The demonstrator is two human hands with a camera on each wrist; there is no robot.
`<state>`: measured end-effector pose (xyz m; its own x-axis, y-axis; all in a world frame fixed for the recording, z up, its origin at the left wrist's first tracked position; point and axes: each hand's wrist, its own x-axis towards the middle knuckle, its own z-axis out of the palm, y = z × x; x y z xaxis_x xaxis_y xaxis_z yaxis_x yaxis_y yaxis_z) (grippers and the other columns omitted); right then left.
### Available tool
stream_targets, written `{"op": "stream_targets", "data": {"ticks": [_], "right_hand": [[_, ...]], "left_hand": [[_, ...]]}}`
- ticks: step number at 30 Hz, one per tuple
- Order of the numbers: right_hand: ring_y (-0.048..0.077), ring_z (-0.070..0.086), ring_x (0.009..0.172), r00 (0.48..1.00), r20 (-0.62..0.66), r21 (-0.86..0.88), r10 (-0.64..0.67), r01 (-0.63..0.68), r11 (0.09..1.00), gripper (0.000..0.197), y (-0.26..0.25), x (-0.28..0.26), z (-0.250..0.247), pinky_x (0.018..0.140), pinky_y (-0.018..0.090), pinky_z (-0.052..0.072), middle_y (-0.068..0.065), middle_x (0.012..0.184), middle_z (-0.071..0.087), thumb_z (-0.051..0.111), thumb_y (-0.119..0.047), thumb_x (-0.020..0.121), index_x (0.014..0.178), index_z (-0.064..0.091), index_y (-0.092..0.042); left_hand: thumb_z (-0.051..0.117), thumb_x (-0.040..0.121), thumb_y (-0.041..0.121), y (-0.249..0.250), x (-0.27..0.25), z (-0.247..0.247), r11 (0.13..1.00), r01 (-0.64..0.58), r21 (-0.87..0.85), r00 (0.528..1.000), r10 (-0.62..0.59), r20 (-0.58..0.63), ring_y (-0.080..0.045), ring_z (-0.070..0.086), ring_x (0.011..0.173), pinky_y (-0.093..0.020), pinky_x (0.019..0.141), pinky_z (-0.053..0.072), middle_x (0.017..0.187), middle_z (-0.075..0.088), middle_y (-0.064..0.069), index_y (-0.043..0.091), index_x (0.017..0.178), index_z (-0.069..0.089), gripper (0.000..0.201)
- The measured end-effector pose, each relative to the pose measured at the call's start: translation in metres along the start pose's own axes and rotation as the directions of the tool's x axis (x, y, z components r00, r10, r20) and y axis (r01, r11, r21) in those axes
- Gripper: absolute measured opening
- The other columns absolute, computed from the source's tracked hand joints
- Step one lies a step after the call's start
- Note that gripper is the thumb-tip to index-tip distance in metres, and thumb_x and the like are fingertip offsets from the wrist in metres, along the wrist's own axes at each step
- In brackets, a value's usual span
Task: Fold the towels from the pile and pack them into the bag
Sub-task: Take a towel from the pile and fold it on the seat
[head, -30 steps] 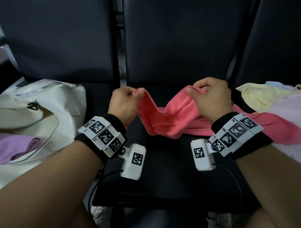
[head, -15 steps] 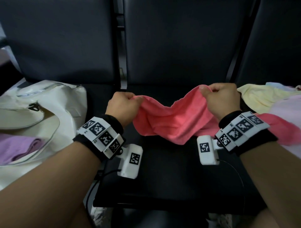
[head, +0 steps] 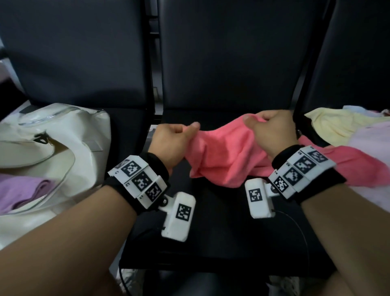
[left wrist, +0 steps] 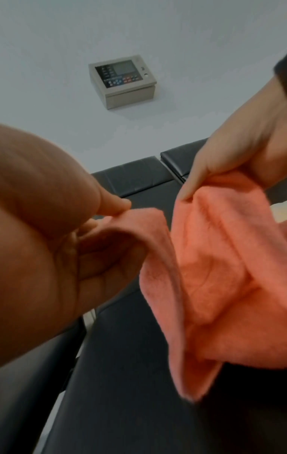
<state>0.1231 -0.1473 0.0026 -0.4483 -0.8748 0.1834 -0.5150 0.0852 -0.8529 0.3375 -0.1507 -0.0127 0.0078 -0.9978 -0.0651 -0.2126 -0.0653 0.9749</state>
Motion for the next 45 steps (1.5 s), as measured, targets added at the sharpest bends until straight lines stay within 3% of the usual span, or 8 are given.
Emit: {"op": "stream_targets", "data": {"ticks": [5, 8, 10, 13, 22, 32, 37, 45], "right_hand": [[0.004, 0.069, 0.096, 0.963, 0.258, 0.028, -0.081, 0.076, 0.997, 0.016, -0.006, -0.010, 0.010, 0.091, 0.030, 0.056, -0.012, 0.092, 0.076, 0.069, -0.017, 0.091, 0.091, 0.079, -0.029], [0.002, 0.065, 0.106, 0.948, 0.291, 0.018, -0.126, 0.126, 0.992, 0.019, -0.010, -0.015, 0.012, 0.101, 0.028, 0.051, -0.012, 0.105, 0.074, 0.067, -0.015, 0.093, 0.101, 0.079, -0.027], [0.001, 0.066, 0.104, 0.949, 0.271, 0.023, -0.163, 0.163, 0.986, 0.016, -0.013, -0.018, 0.012, 0.100, 0.028, 0.052, -0.012, 0.102, 0.075, 0.070, -0.017, 0.091, 0.100, 0.079, -0.026], [0.000, 0.068, 0.088, 0.951, 0.248, 0.022, -0.184, 0.185, 0.983, 0.018, -0.014, -0.023, 0.012, 0.090, 0.026, 0.056, -0.009, 0.088, 0.074, 0.084, -0.023, 0.080, 0.096, 0.077, -0.025], [0.006, 0.074, 0.074, 0.920, 0.317, 0.120, -0.231, 0.203, 0.972, 0.010, -0.016, -0.033, 0.010, 0.081, 0.040, 0.062, -0.006, 0.075, 0.076, 0.082, -0.018, 0.082, 0.084, 0.074, -0.024], [0.002, 0.070, 0.079, 0.864, 0.384, 0.116, -0.326, 0.305, 0.945, 0.007, -0.023, -0.038, 0.011, 0.073, 0.014, 0.051, -0.005, 0.088, 0.071, 0.076, -0.023, 0.089, 0.094, 0.082, -0.025], [0.004, 0.070, 0.083, 0.881, 0.329, 0.066, -0.340, 0.337, 0.939, 0.012, -0.022, -0.038, 0.014, 0.083, 0.031, 0.058, -0.009, 0.086, 0.074, 0.076, -0.024, 0.088, 0.100, 0.080, -0.025], [-0.003, 0.072, 0.077, 0.916, 0.263, 0.053, -0.301, 0.298, 0.953, 0.022, -0.021, -0.039, 0.007, 0.078, 0.022, 0.060, -0.008, 0.083, 0.076, 0.087, -0.026, 0.077, 0.097, 0.079, -0.022]], "left_hand": [[0.069, 0.097, 0.019, -0.003, -0.011, 0.012, 0.999, -0.026, -0.046, 0.985, 0.034, 0.169, -0.013, 0.067, 0.065, -0.025, 0.060, 0.054, 0.074, 0.072, -0.011, -0.004, 0.083, 0.073, 0.027], [0.070, 0.095, 0.013, -0.004, -0.013, 0.015, 0.996, 0.025, -0.090, 0.980, -0.006, 0.201, -0.024, 0.070, 0.074, -0.036, 0.068, 0.061, 0.083, 0.074, -0.019, 0.008, 0.077, 0.075, 0.019], [0.072, 0.093, 0.011, -0.004, -0.014, 0.016, 0.992, 0.055, -0.115, 0.977, -0.030, 0.209, -0.027, 0.071, 0.079, -0.044, 0.078, 0.062, 0.089, 0.075, -0.021, 0.011, 0.079, 0.076, 0.015], [0.075, 0.090, 0.010, 0.000, -0.018, 0.018, 0.985, 0.077, -0.154, 0.977, -0.044, 0.208, -0.022, 0.071, 0.077, -0.035, 0.071, 0.061, 0.087, 0.074, -0.019, 0.011, 0.090, 0.074, 0.002], [0.072, 0.090, -0.002, 0.009, -0.024, 0.018, 0.946, 0.082, -0.312, 0.982, -0.023, 0.188, -0.018, 0.073, 0.064, -0.028, 0.060, 0.059, 0.069, 0.072, -0.009, 0.011, 0.117, 0.061, 0.032], [0.069, 0.089, -0.007, 0.013, -0.027, 0.018, 0.908, 0.084, -0.411, 0.985, -0.012, 0.173, -0.019, 0.075, 0.070, -0.024, 0.061, 0.057, 0.076, 0.075, -0.012, 0.009, 0.116, 0.061, 0.032], [0.068, 0.089, -0.007, 0.014, -0.028, 0.020, 0.904, 0.099, -0.417, 0.985, -0.030, 0.168, -0.020, 0.074, 0.067, -0.026, 0.059, 0.058, 0.076, 0.074, -0.012, 0.009, 0.114, 0.063, 0.030], [0.069, 0.090, -0.004, 0.014, -0.030, 0.020, 0.908, 0.114, -0.402, 0.989, -0.066, 0.130, -0.018, 0.073, 0.061, -0.025, 0.057, 0.057, 0.070, 0.074, -0.009, 0.009, 0.117, 0.063, 0.030]]}}
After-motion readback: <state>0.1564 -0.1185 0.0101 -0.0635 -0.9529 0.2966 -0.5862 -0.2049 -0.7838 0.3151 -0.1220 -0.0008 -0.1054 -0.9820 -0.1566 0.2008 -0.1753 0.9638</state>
